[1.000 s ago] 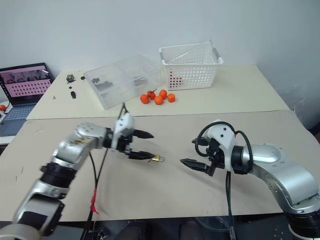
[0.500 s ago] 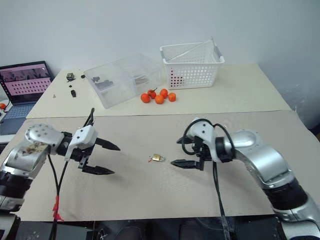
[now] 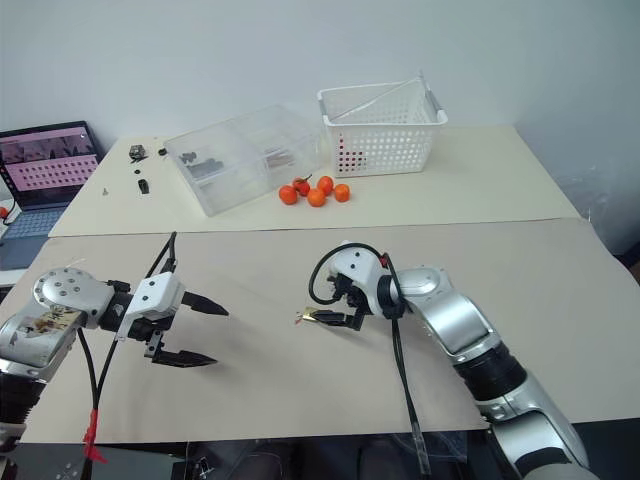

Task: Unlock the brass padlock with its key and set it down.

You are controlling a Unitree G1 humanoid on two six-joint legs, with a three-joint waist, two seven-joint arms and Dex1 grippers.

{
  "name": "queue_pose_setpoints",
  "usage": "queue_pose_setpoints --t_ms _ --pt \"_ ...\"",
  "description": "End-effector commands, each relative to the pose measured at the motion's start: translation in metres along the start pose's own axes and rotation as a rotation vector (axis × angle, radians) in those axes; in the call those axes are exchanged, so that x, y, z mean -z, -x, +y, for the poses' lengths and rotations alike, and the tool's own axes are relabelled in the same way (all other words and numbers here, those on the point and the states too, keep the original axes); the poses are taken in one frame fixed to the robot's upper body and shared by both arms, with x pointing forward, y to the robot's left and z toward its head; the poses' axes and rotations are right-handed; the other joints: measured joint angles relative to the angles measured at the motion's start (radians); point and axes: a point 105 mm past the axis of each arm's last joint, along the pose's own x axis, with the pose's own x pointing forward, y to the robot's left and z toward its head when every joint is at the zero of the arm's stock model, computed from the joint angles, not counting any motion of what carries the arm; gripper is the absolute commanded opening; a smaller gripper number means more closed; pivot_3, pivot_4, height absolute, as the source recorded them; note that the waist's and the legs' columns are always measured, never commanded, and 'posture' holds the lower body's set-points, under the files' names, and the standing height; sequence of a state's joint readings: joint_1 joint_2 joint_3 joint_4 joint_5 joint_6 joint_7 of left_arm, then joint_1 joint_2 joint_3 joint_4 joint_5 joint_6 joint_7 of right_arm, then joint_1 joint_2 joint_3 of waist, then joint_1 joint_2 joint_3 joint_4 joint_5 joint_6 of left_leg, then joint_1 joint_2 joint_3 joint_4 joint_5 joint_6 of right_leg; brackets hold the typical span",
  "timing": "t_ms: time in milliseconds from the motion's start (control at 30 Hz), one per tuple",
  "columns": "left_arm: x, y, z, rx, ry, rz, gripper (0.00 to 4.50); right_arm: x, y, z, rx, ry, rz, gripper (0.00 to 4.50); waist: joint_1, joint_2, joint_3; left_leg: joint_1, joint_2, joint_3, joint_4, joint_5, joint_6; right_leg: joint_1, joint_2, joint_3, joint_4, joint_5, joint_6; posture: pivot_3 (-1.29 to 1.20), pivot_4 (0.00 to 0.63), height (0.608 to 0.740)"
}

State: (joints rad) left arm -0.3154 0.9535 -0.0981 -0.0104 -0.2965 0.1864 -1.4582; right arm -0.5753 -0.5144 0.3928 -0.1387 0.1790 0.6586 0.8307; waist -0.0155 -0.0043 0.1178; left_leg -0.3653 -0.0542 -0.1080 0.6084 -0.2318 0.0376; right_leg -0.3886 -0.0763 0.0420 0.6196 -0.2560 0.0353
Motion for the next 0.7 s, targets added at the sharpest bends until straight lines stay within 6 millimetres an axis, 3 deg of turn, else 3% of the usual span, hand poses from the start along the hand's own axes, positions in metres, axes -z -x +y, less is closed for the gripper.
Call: queue_pose_setpoints --t_ms 33,367,700 --pt "-0.009 0.010 0.013 -0.074 -0.062 -0.004 4.43 -0.015 -0.004 -0.001 0.024 0.061 -0.039 4.50 0.001 0.000 0.000 0.000 0.000 0.000 0.000 0.000 0.000 0.000 0.000 0.000 0.000 0.000 0.000 0.00 0.150 0.740" --pt "-0.026 0.016 0.055 -0.240 -0.150 -0.065 4.43 -0.004 -0.013 0.011 0.009 0.022 -0.032 4.50 0.000 0.000 0.000 0.003 -0.001 0.001 0.000 0.001 -0.001 0.000 0.000 -0.002 0.004 0.000 0.000 0.00 0.150 0.740" --pt "-0.034 0.012 0.058 -0.232 -0.170 -0.077 4.43 0.005 -0.020 0.012 0.005 0.003 -0.023 4.50 -0.016 0.000 0.000 0.005 0.000 0.002 0.000 0.001 -0.001 0.000 0.000 -0.002 0.006 0.000 0.000 0.00 0.150 0.740"
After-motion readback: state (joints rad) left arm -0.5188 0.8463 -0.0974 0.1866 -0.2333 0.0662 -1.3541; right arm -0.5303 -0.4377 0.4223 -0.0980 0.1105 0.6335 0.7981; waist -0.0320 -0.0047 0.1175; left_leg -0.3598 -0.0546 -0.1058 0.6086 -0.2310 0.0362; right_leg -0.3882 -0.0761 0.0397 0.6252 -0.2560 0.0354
